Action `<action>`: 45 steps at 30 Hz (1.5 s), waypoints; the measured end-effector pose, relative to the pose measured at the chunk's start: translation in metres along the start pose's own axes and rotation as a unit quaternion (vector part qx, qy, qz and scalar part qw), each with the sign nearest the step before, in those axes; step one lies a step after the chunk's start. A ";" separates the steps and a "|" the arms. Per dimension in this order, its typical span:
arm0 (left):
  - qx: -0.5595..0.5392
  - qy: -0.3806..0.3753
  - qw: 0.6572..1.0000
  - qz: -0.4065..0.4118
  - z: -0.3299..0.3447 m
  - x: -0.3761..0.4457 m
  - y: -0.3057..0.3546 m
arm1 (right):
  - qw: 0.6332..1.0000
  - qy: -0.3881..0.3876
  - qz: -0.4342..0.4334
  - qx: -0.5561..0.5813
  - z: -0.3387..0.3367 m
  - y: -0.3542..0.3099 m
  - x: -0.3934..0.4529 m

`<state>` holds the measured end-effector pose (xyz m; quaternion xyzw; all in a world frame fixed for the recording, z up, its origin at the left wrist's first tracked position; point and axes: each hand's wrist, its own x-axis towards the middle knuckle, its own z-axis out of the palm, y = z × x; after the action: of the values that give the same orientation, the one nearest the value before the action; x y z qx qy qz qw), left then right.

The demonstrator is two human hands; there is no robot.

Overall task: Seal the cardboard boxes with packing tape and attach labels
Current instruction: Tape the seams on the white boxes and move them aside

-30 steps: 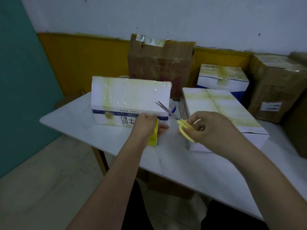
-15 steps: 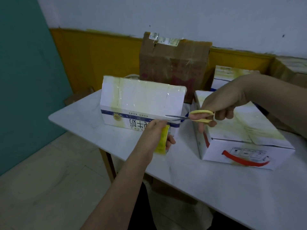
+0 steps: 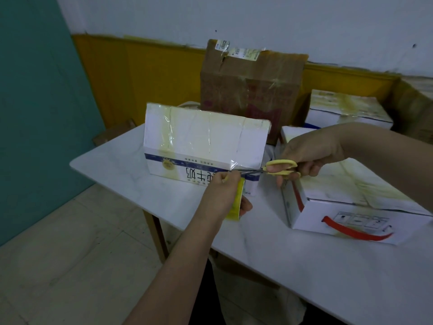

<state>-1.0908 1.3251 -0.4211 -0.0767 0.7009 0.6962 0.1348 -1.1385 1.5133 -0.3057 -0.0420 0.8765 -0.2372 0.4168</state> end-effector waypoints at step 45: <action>-0.044 -0.083 0.990 0.107 -0.018 -0.077 0.003 | 0.760 0.613 0.101 -0.191 0.078 0.052 -0.022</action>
<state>-1.0199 1.3015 -0.3960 0.0508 0.6601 0.7408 0.1134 -1.0597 1.5356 -0.3554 0.1228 0.9711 0.0034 -0.2046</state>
